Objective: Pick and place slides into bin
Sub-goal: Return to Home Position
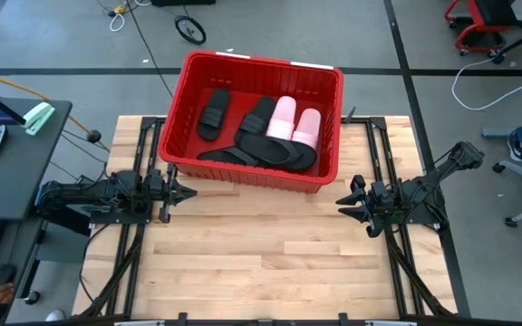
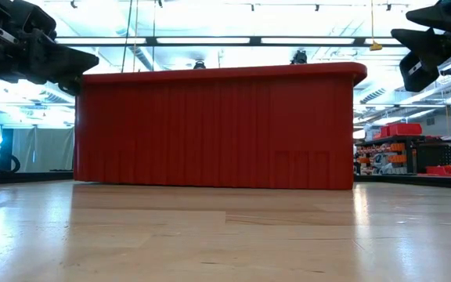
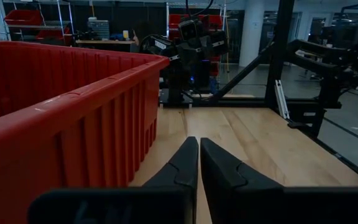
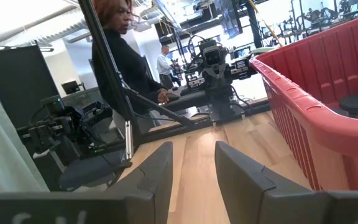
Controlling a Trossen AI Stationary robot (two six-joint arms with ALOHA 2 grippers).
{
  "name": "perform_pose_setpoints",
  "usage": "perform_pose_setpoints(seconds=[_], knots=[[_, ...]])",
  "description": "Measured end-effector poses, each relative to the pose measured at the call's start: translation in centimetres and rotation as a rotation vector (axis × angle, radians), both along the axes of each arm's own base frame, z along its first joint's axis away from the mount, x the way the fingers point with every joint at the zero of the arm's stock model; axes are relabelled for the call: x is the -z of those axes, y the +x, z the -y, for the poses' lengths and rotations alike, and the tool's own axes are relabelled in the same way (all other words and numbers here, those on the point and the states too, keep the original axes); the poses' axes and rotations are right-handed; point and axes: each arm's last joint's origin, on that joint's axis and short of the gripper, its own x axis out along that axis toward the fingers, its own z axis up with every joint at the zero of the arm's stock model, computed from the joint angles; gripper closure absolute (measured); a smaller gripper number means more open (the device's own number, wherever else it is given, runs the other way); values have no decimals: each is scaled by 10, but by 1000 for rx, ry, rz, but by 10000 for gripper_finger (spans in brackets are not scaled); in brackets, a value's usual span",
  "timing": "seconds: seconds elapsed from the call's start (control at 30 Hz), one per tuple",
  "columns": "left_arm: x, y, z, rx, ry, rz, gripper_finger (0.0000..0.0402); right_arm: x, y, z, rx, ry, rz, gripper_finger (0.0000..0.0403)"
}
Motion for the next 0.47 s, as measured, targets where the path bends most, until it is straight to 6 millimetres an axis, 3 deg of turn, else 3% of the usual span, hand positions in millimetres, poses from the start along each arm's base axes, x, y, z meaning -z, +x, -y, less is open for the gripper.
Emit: perform_pose_setpoints(seconds=[0.47], knots=[[0, 0, 0, 0, 0, 0, 372, 0, 0, 0, 0, 0, 0, 277]])
